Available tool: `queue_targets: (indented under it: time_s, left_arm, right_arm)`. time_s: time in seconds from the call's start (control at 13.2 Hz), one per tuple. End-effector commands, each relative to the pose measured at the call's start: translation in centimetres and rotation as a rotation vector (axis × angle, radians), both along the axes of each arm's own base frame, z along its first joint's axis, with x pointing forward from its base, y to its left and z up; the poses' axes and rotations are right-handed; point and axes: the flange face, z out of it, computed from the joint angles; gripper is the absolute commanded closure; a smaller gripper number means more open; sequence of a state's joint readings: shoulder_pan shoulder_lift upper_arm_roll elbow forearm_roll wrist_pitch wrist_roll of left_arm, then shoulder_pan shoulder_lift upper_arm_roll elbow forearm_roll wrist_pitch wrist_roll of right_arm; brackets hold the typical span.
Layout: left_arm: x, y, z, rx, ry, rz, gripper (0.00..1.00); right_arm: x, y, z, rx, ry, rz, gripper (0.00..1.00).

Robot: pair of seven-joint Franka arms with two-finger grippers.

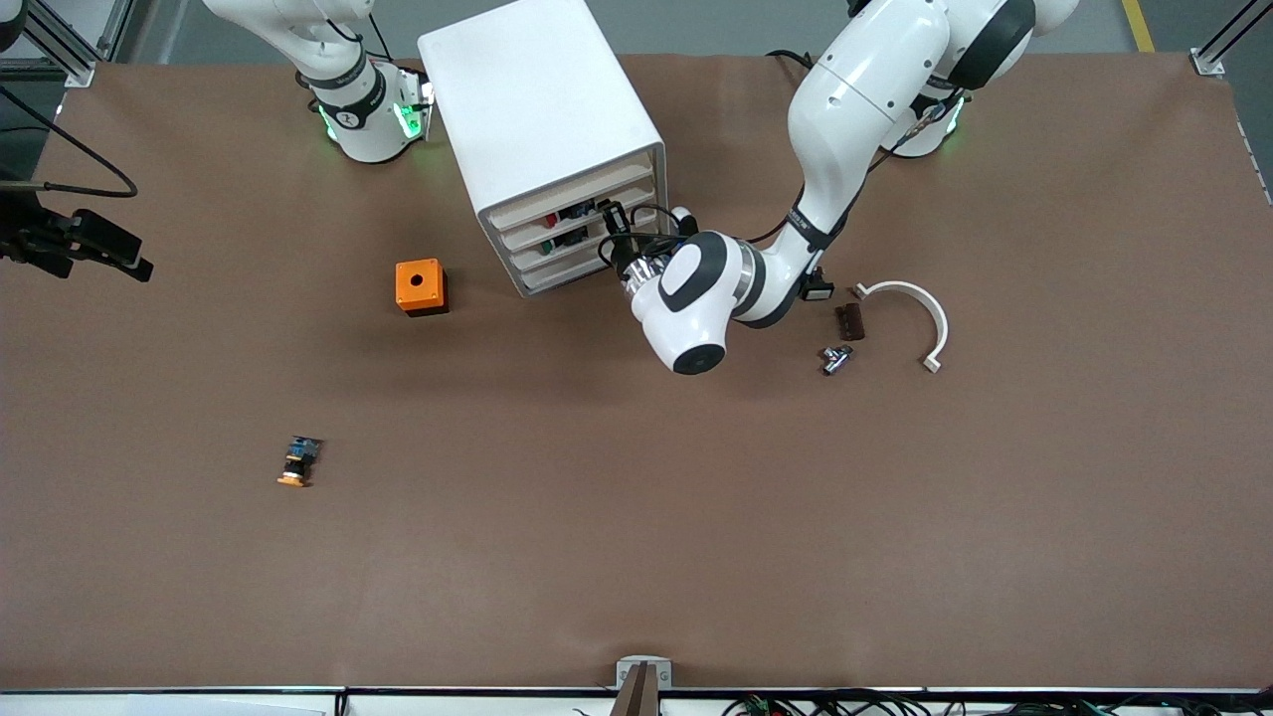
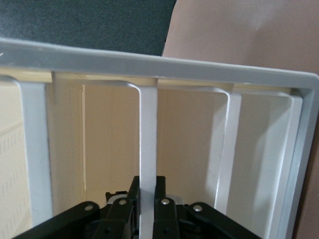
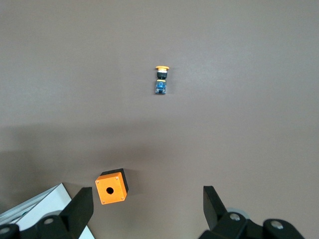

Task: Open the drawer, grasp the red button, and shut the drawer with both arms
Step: 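Grasp the drawer handle with the left gripper, then pull the drawer out of the cabinet with the left gripper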

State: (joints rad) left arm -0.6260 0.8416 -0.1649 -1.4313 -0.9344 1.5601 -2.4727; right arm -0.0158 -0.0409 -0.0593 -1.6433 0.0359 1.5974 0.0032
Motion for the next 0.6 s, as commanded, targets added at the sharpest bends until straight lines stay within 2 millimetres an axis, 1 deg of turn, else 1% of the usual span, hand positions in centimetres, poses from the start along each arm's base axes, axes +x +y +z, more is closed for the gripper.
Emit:
queue_targets:
  time_s: [0.0,0.15,0.23,0.3,0.38,0.53]
  left_arm:
    - [2.4,1.5,0.7,-0.005,0.007,0.036,1.0]
    - [6.6,5.1,1.7,-0.02,0.003,0.105,1.0]
    - [8.2,6.0,2.4,-0.032,-0.016,0.129,1.0]
    - [9.4,6.4,3.1,-0.045,-0.037,0.141,1.0]
    - [11.2,7.5,3.9,-0.063,-0.064,0.167,1.0]
    - [13.8,9.8,4.5,-0.122,-0.124,0.203,1.0]
  right_arm:
    - [0.2,0.2,0.0,-0.016,0.009,-0.011,0.03]
    - [0.2,0.2,-0.1,-0.016,0.013,-0.04,0.02]
    - [0.2,0.2,-0.3,-0.014,0.027,-0.052,0.02]
    - [0.1,0.2,-0.9,-0.011,0.066,-0.053,0.02]
    - [0.0,0.3,-1.6,-0.011,0.103,-0.052,0.02]
    - [0.2,0.5,-2.5,-0.003,0.128,-0.059,0.02]
